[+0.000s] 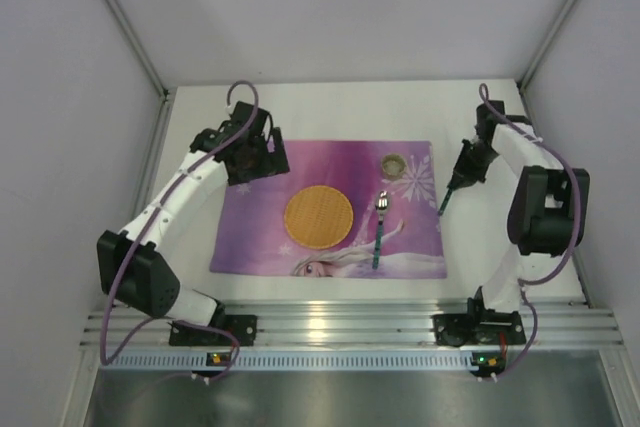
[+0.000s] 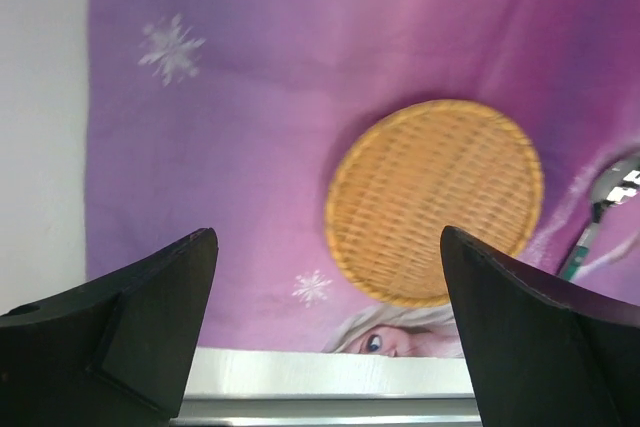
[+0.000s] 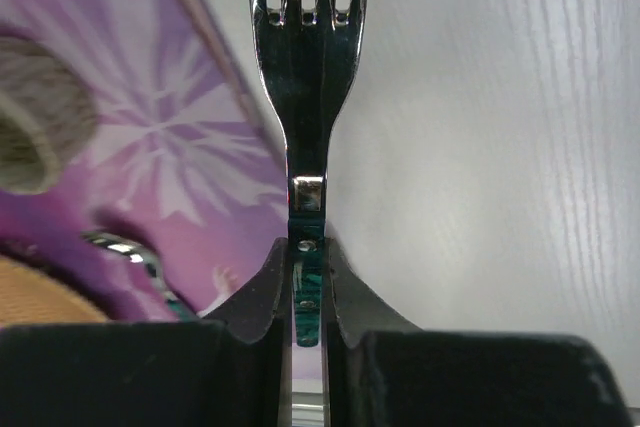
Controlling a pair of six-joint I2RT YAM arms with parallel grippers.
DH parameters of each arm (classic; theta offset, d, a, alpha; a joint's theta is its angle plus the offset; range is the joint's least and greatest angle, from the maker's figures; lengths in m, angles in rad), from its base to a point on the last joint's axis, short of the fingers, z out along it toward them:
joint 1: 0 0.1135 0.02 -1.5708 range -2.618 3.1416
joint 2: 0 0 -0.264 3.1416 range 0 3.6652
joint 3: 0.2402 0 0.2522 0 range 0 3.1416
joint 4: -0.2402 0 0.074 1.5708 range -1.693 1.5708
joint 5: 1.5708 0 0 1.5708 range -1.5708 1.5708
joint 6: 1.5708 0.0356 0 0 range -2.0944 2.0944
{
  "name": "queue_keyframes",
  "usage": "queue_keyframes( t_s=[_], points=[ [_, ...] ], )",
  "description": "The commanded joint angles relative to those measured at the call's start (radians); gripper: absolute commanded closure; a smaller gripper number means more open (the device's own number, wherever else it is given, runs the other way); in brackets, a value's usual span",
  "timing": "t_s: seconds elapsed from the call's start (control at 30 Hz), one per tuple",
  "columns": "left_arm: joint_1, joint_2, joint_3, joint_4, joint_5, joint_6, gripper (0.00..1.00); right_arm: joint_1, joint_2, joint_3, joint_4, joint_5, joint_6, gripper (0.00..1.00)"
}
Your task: Set the dinner table for one person
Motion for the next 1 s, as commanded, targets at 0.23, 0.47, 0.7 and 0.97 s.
queue_keyframes(
  t_s=[0.23,0.47,0.7,0.97],
  points=[
    [-0.376,0.31,0.48,0.0,-0.127,0.18,0.01,0.216,-0.186,0.249,-0.043,-0.183,0.245,1.0],
    [-0.528,0.42,0.596,0.038,-0.115,0.228,0.02,0.319,-0.202,0.237,-0.055,-0.209,0.305,1.0],
    [-0.606,0.448,0.576,0.067,-0.087,0.24,0.08,0.368,-0.205,0.212,-0.052,-0.207,0.302,1.0],
    [-0.648,0.488,0.576,0.073,-0.124,0.265,0.1,0.37,-0.19,0.231,-0.052,-0.285,0.31,1.0]
  ],
)
